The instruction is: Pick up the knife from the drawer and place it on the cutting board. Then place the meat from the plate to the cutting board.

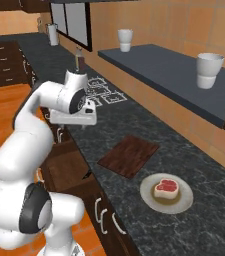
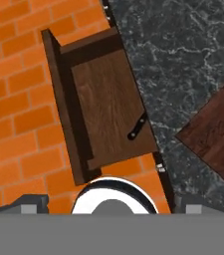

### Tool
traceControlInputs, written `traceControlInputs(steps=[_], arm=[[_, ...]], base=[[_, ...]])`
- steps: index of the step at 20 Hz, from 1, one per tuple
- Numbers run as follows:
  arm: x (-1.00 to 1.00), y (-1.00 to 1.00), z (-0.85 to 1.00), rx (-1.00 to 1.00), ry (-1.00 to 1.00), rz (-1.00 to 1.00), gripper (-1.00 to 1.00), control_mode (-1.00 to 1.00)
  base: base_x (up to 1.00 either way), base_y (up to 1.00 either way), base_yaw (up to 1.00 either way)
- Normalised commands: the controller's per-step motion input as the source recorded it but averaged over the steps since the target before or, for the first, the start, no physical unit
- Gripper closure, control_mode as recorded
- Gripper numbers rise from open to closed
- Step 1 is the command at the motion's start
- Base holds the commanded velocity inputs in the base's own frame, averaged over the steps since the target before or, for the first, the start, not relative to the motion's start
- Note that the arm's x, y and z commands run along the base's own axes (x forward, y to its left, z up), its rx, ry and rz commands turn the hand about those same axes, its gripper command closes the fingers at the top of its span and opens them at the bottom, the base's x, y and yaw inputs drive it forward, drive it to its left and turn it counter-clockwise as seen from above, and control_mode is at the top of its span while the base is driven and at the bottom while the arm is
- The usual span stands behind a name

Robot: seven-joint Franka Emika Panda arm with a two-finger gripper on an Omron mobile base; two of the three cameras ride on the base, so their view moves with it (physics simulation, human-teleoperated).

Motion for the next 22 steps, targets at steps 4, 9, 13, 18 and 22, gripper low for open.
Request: traceControlInputs(steps=[4,9,13,18,22], arm=[[0.43,0.93,-1.0,-0.08,0.0,0.01,-1.0,-1.0],[0.08,0.51,-1.0,-0.09,-0.01,-0.02,-1.0,-1.0],[0.13,0.36,-0.94,-0.1,0.0,-0.06,-1.0,-1.0],[0.03,0.24,-0.91,-0.07,0.01,-0.06,-1.0,-1.0],[0.31,0.15,-0.76,-0.02,0.09,-0.06,-1.0,-1.0]], base=[[0.0,0.0,0.0],[0.0,0.0,0.0],[0.0,0.0,0.0],[0.0,0.0,0.0],[0.0,0.0,0.0]])
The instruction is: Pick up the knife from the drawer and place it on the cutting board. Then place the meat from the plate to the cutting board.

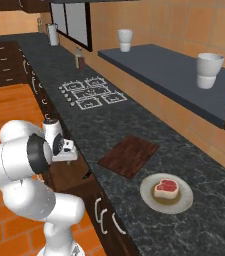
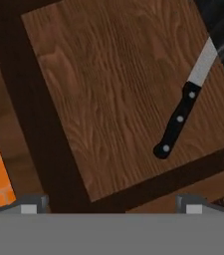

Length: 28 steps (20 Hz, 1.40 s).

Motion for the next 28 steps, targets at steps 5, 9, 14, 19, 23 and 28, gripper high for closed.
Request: traceControlInputs(steps=[5,9,14,19,23,28], arm=[[0.38,0.03,-0.62,0.0,0.08,-0.06,-1.0,-1.0],[0.28,0.12,-0.58,0.0,0.07,-0.05,-1.0,-1.0],[0.07,0.27,-0.55,0.0,0.06,-0.03,-1.0,-1.0],[-0.05,0.55,-0.53,0.0,0.08,0.0,-1.0,-1.0],[-0.66,0.9,-0.26,0.0,0.02,0.0,-1.0,-1.0],[-0.86,1.0,-0.07,0.0,0.06,0.0,-1.0,-1.0]], base=[[0.0,0.0,0.0],[0.0,0.0,0.0],[0.0,0.0,0.0],[0.0,0.0,0.0],[0.0,0.0,0.0],[0.0,0.0,0.0]])
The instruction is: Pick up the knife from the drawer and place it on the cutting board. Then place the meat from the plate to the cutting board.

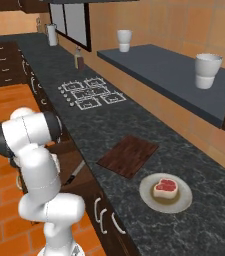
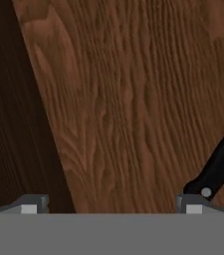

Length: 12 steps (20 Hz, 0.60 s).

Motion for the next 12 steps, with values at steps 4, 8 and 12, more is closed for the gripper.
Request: traceControlInputs(steps=[4,8,12], arm=[[-0.68,0.89,0.0,0.0,0.03,-0.01,-1.0,-1.0],[0.33,0.03,0.04,0.0,0.0,-0.19,-1.0,-1.0],[1.0,-0.28,0.0,0.0,0.02,-0.32,-1.0,-1.0]], base=[[0.0,0.0,0.0],[0.0,0.0,0.0],[0.0,0.0,0.0]])
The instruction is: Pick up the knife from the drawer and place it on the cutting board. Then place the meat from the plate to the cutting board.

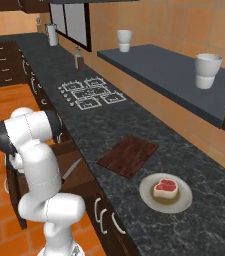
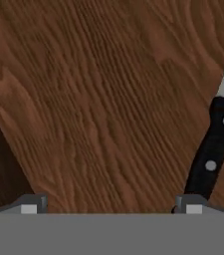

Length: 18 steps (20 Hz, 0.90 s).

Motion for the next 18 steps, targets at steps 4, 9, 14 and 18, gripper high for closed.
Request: traceControlInputs(steps=[4,9,14,18], arm=[[0.71,-0.33,0.0,-0.03,0.05,-0.34,-1.0,-1.0],[0.36,-0.38,-0.09,-0.09,0.08,-0.29,-1.0,-1.0],[0.18,-0.21,-0.24,-0.11,0.08,-0.15,-1.0,-1.0],[-0.08,-0.12,-0.38,-0.07,0.02,0.0,-1.0,-1.0]], base=[[0.0,0.0,0.0],[0.0,0.0,0.0],[0.0,0.0,0.0],[0.0,0.0,0.0]])
